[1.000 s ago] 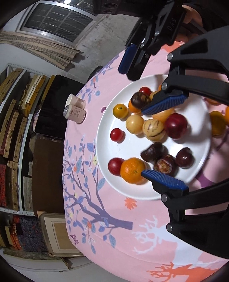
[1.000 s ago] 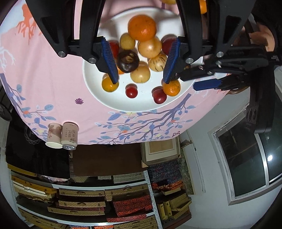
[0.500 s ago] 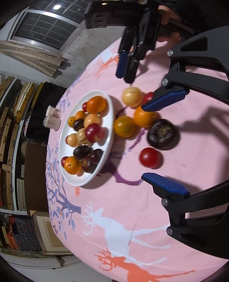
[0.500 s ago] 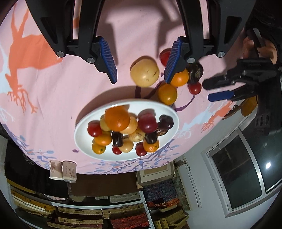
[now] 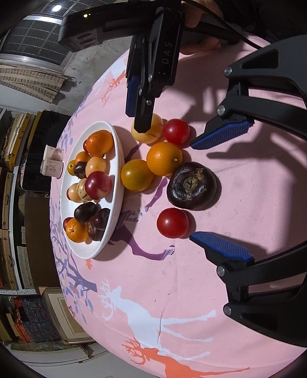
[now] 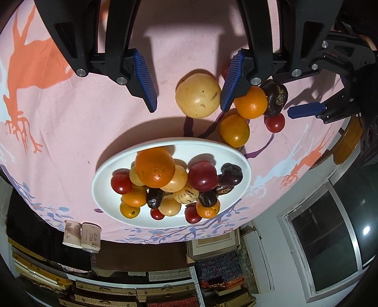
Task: Organize fruits
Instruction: 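Grasp a dark brown mangosteen with the left tool while the right tool grasps a pale yellow round fruit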
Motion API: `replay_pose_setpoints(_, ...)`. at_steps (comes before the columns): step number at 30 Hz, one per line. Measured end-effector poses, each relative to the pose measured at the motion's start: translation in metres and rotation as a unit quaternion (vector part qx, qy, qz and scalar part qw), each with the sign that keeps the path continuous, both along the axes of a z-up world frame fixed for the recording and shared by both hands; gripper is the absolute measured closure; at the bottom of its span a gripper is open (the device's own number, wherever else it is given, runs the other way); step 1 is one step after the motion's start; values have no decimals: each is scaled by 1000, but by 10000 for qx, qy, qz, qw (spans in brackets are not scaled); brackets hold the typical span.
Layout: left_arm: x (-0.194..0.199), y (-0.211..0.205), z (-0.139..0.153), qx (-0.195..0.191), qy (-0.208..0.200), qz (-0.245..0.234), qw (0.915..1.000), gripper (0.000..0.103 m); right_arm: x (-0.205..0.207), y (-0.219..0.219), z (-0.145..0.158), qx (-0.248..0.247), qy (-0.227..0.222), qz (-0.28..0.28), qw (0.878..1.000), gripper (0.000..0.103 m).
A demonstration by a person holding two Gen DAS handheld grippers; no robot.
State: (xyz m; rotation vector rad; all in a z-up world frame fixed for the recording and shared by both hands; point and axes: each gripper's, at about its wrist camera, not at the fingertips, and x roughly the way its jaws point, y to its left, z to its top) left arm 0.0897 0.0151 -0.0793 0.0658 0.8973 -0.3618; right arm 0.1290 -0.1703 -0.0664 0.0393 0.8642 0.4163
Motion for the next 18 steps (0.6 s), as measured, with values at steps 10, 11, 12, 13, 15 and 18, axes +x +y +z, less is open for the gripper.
replay_pose_setpoints(10,1,-2,-2,161,-22,88,9998,33,8,6,-9,99,212,113,9997,59)
replay_pose_setpoints(11,1,-2,-2,218,-38,117,9997,33,7,5,-8,116,170,80,9998,59)
replay_pose_setpoints(12,0,-3,-2,261,-55,134,9996,33,5,4,-6,146,121,65,9998,59)
replay_pose_setpoints(13,0,-4,-2,312,-76,154,9994,33,3,2,-4,156,39,39,9999,59)
replay_pose_setpoints(15,-1,-6,-1,429,-129,200,9988,33,-3,-2,2,206,-129,-25,9997,59)
replay_pose_setpoints(18,-3,-8,0,575,-200,234,9979,33,-14,-13,10,300,-422,-147,9986,59)
